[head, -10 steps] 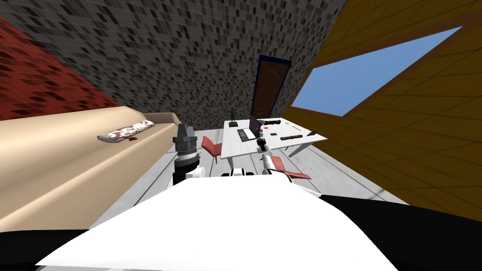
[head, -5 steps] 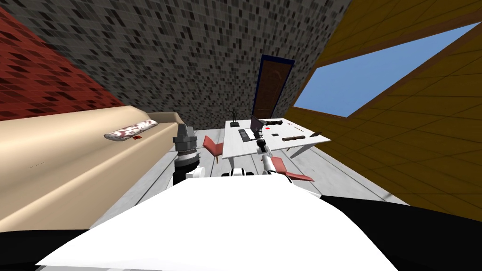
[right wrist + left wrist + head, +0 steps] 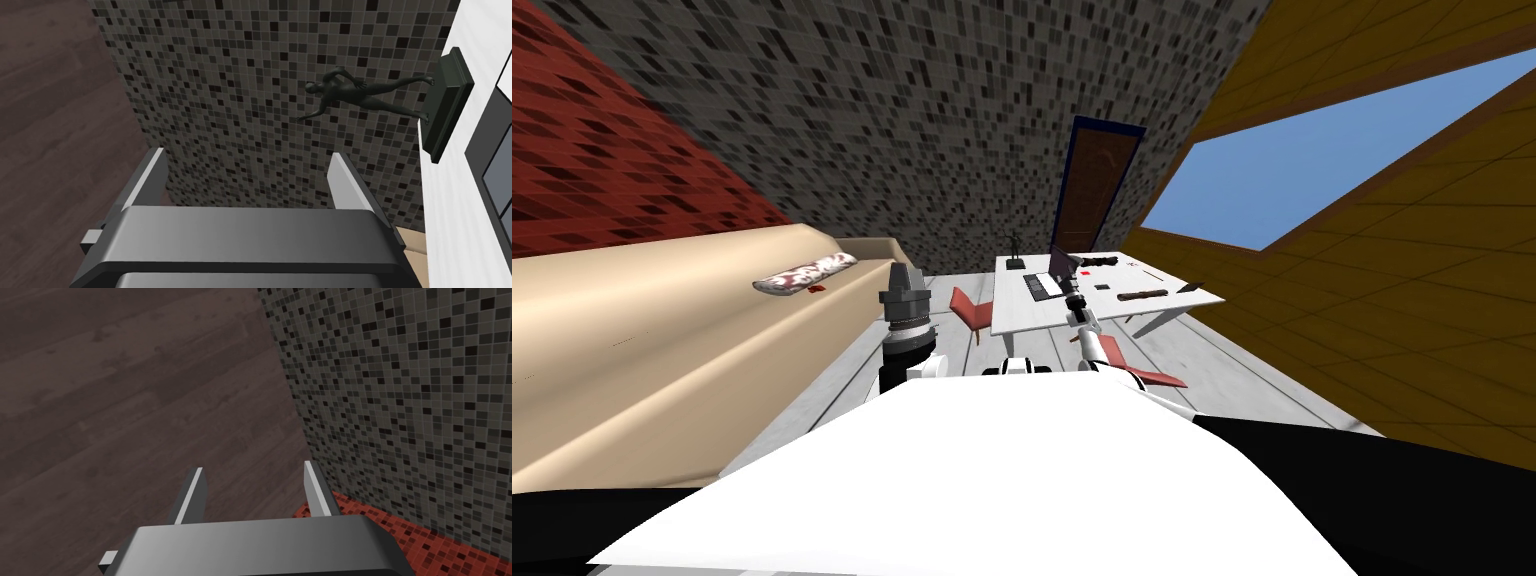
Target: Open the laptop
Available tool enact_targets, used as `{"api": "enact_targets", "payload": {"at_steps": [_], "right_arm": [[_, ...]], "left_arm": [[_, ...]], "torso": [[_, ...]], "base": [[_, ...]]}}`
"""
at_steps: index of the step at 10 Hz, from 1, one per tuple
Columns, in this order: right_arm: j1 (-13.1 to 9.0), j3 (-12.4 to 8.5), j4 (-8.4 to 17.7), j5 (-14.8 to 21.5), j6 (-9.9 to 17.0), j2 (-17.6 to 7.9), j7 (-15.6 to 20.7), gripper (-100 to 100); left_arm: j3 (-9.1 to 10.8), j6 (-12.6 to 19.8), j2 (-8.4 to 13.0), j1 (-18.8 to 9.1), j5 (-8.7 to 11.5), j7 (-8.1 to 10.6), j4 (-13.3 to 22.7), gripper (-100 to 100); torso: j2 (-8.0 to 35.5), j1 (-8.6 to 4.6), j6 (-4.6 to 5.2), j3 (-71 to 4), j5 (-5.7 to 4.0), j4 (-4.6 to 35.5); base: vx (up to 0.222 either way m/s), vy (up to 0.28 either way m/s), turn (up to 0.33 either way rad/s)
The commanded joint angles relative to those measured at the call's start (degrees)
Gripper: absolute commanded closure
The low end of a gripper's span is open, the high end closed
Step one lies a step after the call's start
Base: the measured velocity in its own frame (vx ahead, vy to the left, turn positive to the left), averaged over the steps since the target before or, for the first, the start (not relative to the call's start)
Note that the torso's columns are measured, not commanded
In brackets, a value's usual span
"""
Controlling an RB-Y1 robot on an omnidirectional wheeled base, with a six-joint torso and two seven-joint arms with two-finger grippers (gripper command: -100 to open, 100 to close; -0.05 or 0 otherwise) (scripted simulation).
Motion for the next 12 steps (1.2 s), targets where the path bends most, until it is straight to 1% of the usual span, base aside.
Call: {"api": "enact_targets", "payload": {"at_steps": [1, 3, 5, 7, 8, 10, 12], "right_arm": [[-0.20, -0.53, 1.02, -0.26, -0.15, -2.19, -2.26, -100], [-0.49, -0.51, 1.61, -0.77, 0.25, -3.44, -4.73, -100], [-0.75, -0.32, 2.02, -1.31, 0.67, -3.77, -6.64, -100], [-1.16, 0.09, 2.47, -2.09, 1.26, -3.50, -9.00, -100], [-1.37, 0.35, 2.65, -2.49, 1.56, -3.04, -10.04, -100], [-1.96, 1.49, 2.94, -3.71, 2.54, -1.10, -12.26, -100], [-2.37, 2.74, 2.88, -4.66, 3.41, 1.19, -12.97, -100]], "left_arm": [[0.00, 0.00, 0.00, 0.00, 0.00, 0.00, 0.00, 0], [0.01, 0.00, 0.01, 0.00, 0.00, 0.00, 0.00, 0], [0.01, 0.00, 0.01, 0.01, 0.00, 0.00, 0.00, 0], [0.01, 0.00, 0.01, 0.01, 0.00, 0.00, 0.00, 0], [0.01, 0.00, 0.01, 0.01, 0.00, 0.00, 0.00, 0], [0.02, 0.00, 0.02, 0.01, 0.00, 0.00, 0.00, 0], [0.02, 0.00, 0.02, 0.01, 0.00, 0.00, 0.00, 0]], "torso": [[-0.02, -0.04, 0.00, -0.01, -0.01, -0.01], [-0.05, -0.10, 0.00, -0.03, -0.03, -0.02], [-0.05, -0.08, 0.01, -0.03, -0.03, -0.02], [-0.04, -0.03, 0.00, -0.03, -0.01, -0.01], [-0.02, -0.02, 0.00, -0.01, -0.01, -0.01], [-0.05, -0.11, 0.00, -0.02, -0.03, -0.01], [-0.05, -0.04, 0.00, -0.03, -0.02, -0.02]], "base": [[-0.015, 0.024, 0.024], [-0.009, -0.016, 0.014], [0.000, -0.050, 0.004], [0.006, -0.075, -0.007], [-0.001, -0.092, -0.016], [0.021, -0.143, -0.039], [0.025, -0.164, -0.059]]}}
